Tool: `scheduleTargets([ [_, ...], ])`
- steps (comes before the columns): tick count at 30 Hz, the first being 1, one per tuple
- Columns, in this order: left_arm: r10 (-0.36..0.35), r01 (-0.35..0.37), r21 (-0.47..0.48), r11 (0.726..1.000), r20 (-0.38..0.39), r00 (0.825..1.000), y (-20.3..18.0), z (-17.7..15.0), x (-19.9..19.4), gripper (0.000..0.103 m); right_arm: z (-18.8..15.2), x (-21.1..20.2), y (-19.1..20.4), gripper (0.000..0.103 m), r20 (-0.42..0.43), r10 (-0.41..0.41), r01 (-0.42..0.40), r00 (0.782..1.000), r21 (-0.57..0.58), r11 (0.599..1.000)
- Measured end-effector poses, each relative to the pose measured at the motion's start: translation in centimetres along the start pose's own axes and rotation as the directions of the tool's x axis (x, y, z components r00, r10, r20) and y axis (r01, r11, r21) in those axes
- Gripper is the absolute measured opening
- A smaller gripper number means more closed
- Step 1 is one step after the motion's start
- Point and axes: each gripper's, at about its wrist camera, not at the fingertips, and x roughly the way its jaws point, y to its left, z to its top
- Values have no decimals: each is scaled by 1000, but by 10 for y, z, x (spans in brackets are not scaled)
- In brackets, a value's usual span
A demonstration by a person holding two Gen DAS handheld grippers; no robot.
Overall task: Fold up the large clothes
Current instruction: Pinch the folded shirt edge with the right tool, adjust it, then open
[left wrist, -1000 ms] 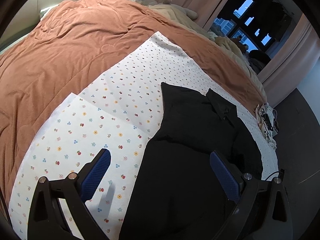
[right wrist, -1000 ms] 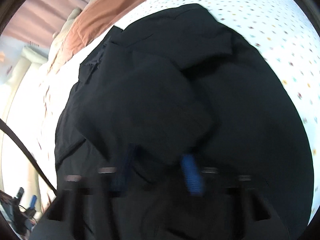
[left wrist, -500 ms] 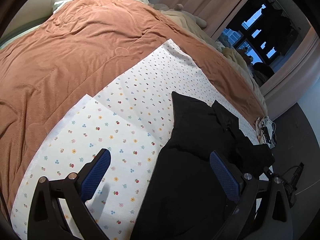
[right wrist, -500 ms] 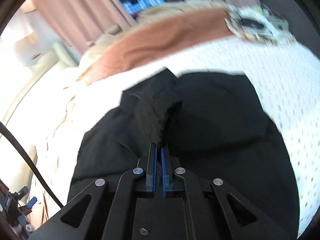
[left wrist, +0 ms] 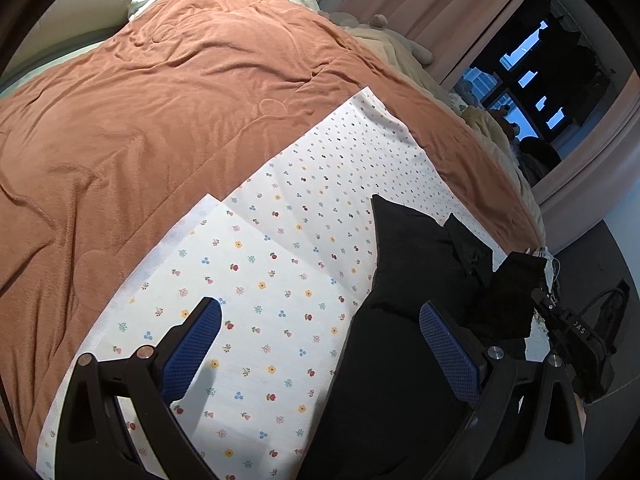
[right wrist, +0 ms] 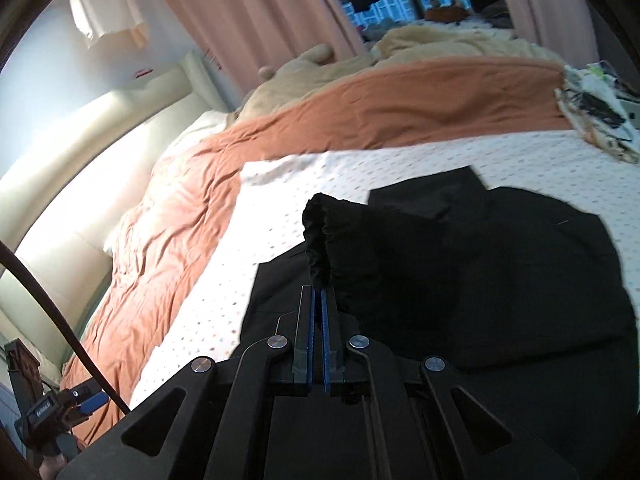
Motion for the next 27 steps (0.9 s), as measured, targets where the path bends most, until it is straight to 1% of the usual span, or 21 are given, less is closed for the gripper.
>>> scheduleTargets([
  [5, 30, -30, 7, 1000, 6, 1000, 5, 4, 5, 101, 2, 41, 3, 2, -73, 74, -73, 995, 14, 997],
  [7, 35, -35, 5, 999, 6, 999, 6, 5, 8, 101, 0, 59, -2, 3, -134, 103, -99, 986, 36, 994],
  [8, 37, -37, 3, 999, 4, 999, 6, 6, 9, 101, 8, 70, -14, 4, -155, 119, -113, 981, 52, 992],
  [9, 37, -37, 1, 999, 2, 999, 6, 6, 11, 101, 9, 78, -20, 5, -176, 146, -135, 974, 73, 988],
  [10, 35, -35, 0, 999, 1, 999, 5, 6, 12, 101, 12, 83, -25, 12, -183, 155, -142, 971, 84, 986],
  [12, 28, -28, -3, 1000, -2, 1000, 2, 6, 14, 101, 16, 82, -31, 43, -184, 135, -123, 974, 73, 990],
  [13, 25, -25, -3, 1000, -3, 1000, 0, 6, 14, 101, 18, 79, -33, 81, -176, 127, -117, 976, 63, 991],
  [14, 22, -22, 0, 1000, -5, 1000, -3, 5, 15, 101, 21, 76, -31, 95, -167, 119, -111, 979, 57, 992],
  [15, 19, -19, 5, 1000, -6, 1000, -7, 5, 14, 101, 26, 71, -29, 100, -153, 105, -99, 983, 49, 994],
  [16, 15, -15, 14, 1000, -7, 1000, -11, 4, 14, 101, 28, 66, -31, 100, -141, 98, -93, 985, 45, 995],
  [17, 13, -13, 26, 1000, -7, 1000, -15, 2, 13, 101, 28, 60, -24, 100, -139, 99, -93, 985, 49, 994],
  [19, 13, -13, 46, 999, -7, 1000, -23, 0, 11, 101, 31, 47, -32, 100, -130, 126, -116, 983, 87, 989],
  [21, 10, -10, 65, 998, -3, 1000, -29, -3, 7, 101, 25, 34, -33, 100, -110, 132, -121, 985, 106, 987],
  [22, 10, -10, 71, 997, -1, 1000, -31, -4, 5, 101, 24, 29, -35, 100, -97, 146, -134, 985, 117, 984],
  [24, 15, -16, 82, 997, 9, 1000, -33, -7, 1, 101, 23, 15, -43, 100, -63, 197, -186, 978, 145, 972],
  [25, 20, -21, 87, 996, 13, 1000, -33, -8, 0, 101, 22, 9, -48, 100, -51, 204, -194, 978, 152, 969],
  [27, 31, -31, 87, 996, 8, 1000, -32, -10, 0, 101, 19, -3, -56, 100, -28, 171, -166, 985, 145, 976],
])
